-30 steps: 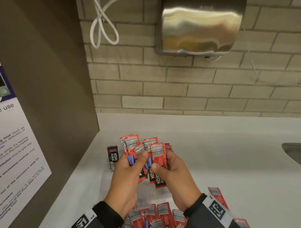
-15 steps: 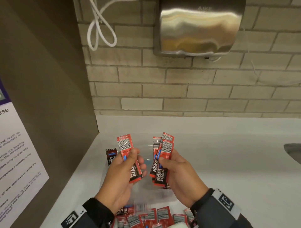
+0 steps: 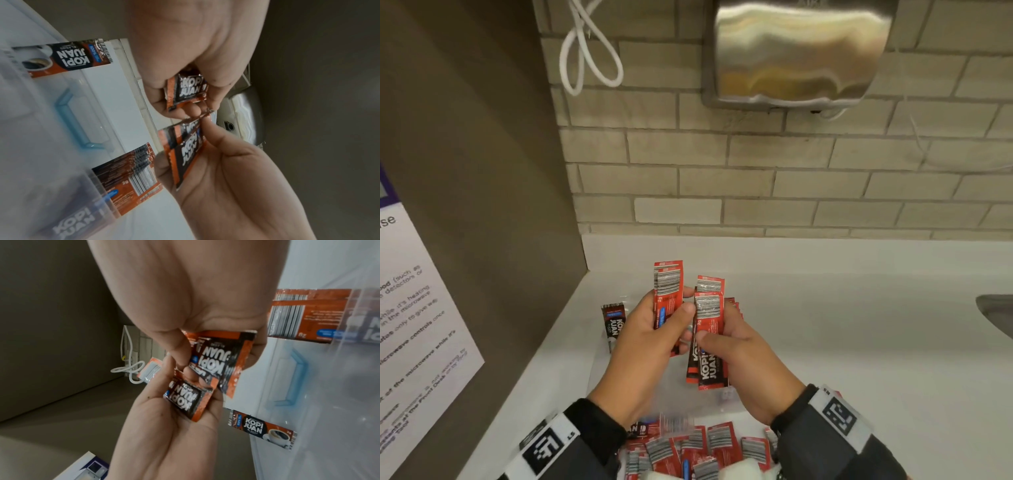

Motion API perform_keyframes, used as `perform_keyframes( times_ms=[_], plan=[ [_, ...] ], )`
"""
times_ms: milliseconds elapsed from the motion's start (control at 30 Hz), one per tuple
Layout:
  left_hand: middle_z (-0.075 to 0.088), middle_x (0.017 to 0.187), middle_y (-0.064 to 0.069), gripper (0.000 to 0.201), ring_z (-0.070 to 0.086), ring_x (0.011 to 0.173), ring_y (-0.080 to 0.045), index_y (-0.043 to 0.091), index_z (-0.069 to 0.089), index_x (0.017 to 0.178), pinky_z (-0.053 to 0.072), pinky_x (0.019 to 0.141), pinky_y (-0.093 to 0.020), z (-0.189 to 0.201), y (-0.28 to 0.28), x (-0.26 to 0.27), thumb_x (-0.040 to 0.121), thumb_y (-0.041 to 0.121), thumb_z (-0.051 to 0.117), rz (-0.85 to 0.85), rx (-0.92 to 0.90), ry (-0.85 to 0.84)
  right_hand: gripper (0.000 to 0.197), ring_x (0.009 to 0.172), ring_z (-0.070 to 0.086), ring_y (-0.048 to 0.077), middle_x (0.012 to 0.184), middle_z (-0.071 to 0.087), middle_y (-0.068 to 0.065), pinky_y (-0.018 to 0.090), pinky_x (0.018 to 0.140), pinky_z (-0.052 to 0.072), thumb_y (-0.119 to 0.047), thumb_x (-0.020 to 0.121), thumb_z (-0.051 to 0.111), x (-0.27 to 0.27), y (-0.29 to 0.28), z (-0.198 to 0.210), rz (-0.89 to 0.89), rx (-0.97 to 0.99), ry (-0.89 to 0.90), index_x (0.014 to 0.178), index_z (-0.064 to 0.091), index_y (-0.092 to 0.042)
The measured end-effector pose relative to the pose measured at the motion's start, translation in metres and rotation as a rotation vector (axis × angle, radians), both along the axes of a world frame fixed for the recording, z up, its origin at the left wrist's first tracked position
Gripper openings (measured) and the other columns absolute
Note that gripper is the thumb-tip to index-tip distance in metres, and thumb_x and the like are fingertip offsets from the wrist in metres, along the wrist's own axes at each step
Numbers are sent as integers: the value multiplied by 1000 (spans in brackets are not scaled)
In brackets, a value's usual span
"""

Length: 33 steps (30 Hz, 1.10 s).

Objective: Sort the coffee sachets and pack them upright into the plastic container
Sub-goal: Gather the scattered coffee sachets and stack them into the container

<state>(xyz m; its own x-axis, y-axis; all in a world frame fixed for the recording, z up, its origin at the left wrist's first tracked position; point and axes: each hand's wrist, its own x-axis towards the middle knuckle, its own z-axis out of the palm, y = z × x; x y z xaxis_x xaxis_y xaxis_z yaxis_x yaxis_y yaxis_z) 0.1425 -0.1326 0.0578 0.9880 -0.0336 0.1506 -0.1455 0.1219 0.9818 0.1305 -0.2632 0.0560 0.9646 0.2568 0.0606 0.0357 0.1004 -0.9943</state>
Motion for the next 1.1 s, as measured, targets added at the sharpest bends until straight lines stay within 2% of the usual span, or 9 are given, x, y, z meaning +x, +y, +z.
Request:
perform_keyframes(
  times_ms=[200, 333, 533, 633, 733, 800, 867, 967, 1100],
  plan=[
    [67, 74, 11, 29, 62, 68, -2, 31, 65, 105, 50, 63, -22, -6, 4, -10, 76, 34, 65, 2, 30, 25, 33, 86, 62, 20, 97, 60, 9, 34, 70, 53, -1, 93, 46, 0, -3, 5, -68, 102, 28, 118, 47, -23],
    [72, 91, 9, 40, 68, 82, -8, 32, 63, 107, 51, 65, -21, -8, -1, -23, 68, 42, 66, -19, 66, 36, 52, 99, 64, 30, 115, 62, 17, 45, 83, 54, 2, 92, 46, 3, 2, 6, -86, 282, 76, 127, 40, -35],
    [72, 90, 9, 36, 66, 74, 0, 29, 61, 111, 48, 59, -16, -6, -3, -24, 80, 15, 71, -17, 124, 39, 55, 106, 63, 29, 121, 61, 13, 49, 91, 51, 4, 92, 46, 4, 2, 4, -56, 292, 81, 130, 34, -34],
    [73, 89, 4, 33, 68, 72, -5, 26, 62, 110, 48, 55, -16, -9, 0, -24, 82, 11, 69, -26, 108, 72, 61, 101, 65, 27, 121, 57, 14, 45, 86, 54, 6, 89, 51, 5, -6, 11, -47, 164, 28, 129, 30, -35],
    [73, 92, 6, 35, 70, 79, -8, 29, 61, 111, 50, 58, -19, -8, 4, -26, 82, 14, 70, -49, 157, 88, 76, 90, 68, 27, 111, 55, 3, 45, 79, 57, 4, 85, 60, 9, -25, 32, 10, -87, -110, 130, 29, -49],
    [73, 96, 6, 39, 70, 80, -6, 29, 60, 115, 50, 59, -17, -7, 7, -24, 80, 15, 71, -61, 186, 83, 67, 93, 67, 33, 108, 56, 0, 55, 81, 54, 2, 84, 62, 15, -35, 46, 89, -260, -156, 126, 42, -46],
    [73, 97, 7, 38, 69, 79, -3, 30, 59, 112, 51, 59, -16, -4, 8, -21, 80, 13, 71, -61, 217, 70, 50, 92, 68, 29, 104, 59, 1, 52, 80, 55, 0, 87, 60, 18, -39, 56, 139, -385, -159, 122, 50, -35],
    [72, 102, 8, 39, 69, 90, -6, 32, 59, 110, 55, 81, -30, 1, 8, -17, 79, 13, 72, -62, 279, 35, 35, 88, 69, 27, 104, 62, 7, 49, 76, 57, -2, 88, 58, 21, -43, 66, 136, -514, -217, 116, 53, -22],
    [70, 108, 10, 44, 67, 99, -7, 31, 57, 119, 52, 93, -37, 1, 10, -15, 80, 19, 72, -82, 361, 32, 45, 85, 68, 21, 105, 57, 4, 35, 67, 59, 0, 87, 59, 20, -52, 67, 144, -555, -299, 120, 53, -31]
  ],
)
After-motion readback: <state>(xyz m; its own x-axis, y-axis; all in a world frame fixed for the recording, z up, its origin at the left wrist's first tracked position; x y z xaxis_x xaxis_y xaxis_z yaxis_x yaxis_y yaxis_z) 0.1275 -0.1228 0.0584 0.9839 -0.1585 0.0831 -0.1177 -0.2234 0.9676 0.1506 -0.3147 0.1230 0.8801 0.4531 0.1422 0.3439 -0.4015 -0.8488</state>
